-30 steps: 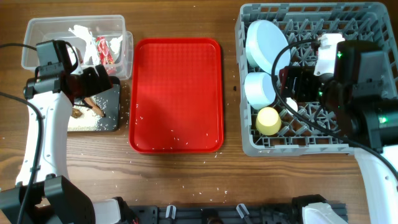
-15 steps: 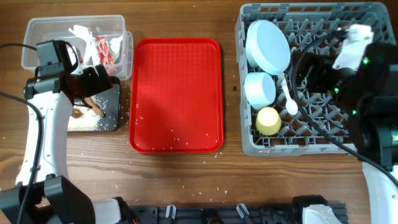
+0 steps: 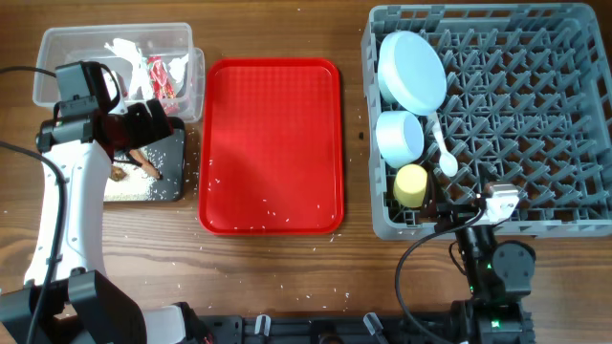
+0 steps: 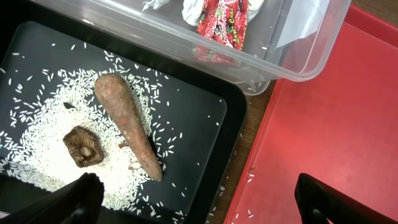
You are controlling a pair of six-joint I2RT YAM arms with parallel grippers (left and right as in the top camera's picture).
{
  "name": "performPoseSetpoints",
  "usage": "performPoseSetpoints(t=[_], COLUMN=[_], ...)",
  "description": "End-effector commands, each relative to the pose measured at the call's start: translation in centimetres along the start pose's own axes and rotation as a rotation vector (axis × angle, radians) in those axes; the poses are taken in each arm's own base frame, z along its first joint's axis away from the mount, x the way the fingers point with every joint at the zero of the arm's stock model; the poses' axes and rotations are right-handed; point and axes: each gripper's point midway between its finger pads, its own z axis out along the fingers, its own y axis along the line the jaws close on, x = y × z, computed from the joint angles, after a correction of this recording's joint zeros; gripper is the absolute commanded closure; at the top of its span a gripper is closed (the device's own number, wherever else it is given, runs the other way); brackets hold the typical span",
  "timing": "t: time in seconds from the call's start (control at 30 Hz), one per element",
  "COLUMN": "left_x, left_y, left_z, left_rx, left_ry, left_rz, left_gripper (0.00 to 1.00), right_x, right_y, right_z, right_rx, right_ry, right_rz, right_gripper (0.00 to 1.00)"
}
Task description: Sort waste into correct bins and load items into the dishwasher rack
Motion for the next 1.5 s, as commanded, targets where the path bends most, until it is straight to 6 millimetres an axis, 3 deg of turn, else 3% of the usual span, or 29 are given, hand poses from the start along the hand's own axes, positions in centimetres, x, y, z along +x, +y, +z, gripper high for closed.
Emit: performPoseSetpoints(t=[0.0, 0.03, 0.13, 0.63, 0.7, 0.8, 0.87, 0.97, 1.1, 1.33, 1.47], left_x=[-0.8, -0.8, -0.8, -0.8, -1.3, -1.4, 0.2, 3.1, 4.7, 10.0, 10.9], left_y=[-0.1, -0.1, -0.1, -0.1, -0.4, -2.3, -4.4, -5.4, -7.6, -5.9, -5.1], left_z=[-0.8, -0.8, -0.8, -0.9, -2.5, -6.2, -8.5, -9.8, -11.8, -9.4, -9.3], left_rx=[0.008, 0.008, 0.008, 0.008, 0.017, 0.059, 0.077, 0.088, 0.295, 0.433, 0.428], left_ry=[-0.030, -0.030, -0.030, -0.033, -0.078, -0.177, -0.236, -0.288, -0.536, -0.902, -0.975], left_rz=[0.011, 0.011, 0.011, 0.011, 0.016, 0.062, 0.159, 0.225, 0.257, 0.193, 0.181], left_gripper=[0.00, 0.00, 0.00, 0.00, 0.00, 0.00, 0.00, 0.00, 0.00, 0.00, 0.00], right_x=[1.0, 1.3, -0.8, -0.6, -0.6, -0.6, -0.6, -0.6, -0.6, -0.6, -0.6], right_y=[0.2, 0.2, 0.2, 0.1, 0.1, 0.1, 0.1, 0.1, 0.1, 0.1, 0.1], right_z=[-0.3, -0.4, -1.0, -1.0, -1.0, -1.0, -1.0, -1.0, -1.0, -1.0, -1.0], right_rx=[-0.020, -0.018, -0.008, -0.007, -0.007, -0.007, -0.007, -0.007, -0.007, -0.007, -0.007], right_ry=[-0.005, 0.004, -0.088, -0.078, -0.078, -0.078, -0.078, -0.078, -0.078, -0.078, -0.078], right_rz=[0.013, 0.014, 0.003, 0.004, 0.004, 0.004, 0.004, 0.004, 0.004, 0.004, 0.004], right_gripper=[0.00, 0.00, 0.00, 0.00, 0.00, 0.00, 0.00, 0.00, 0.00, 0.00, 0.00])
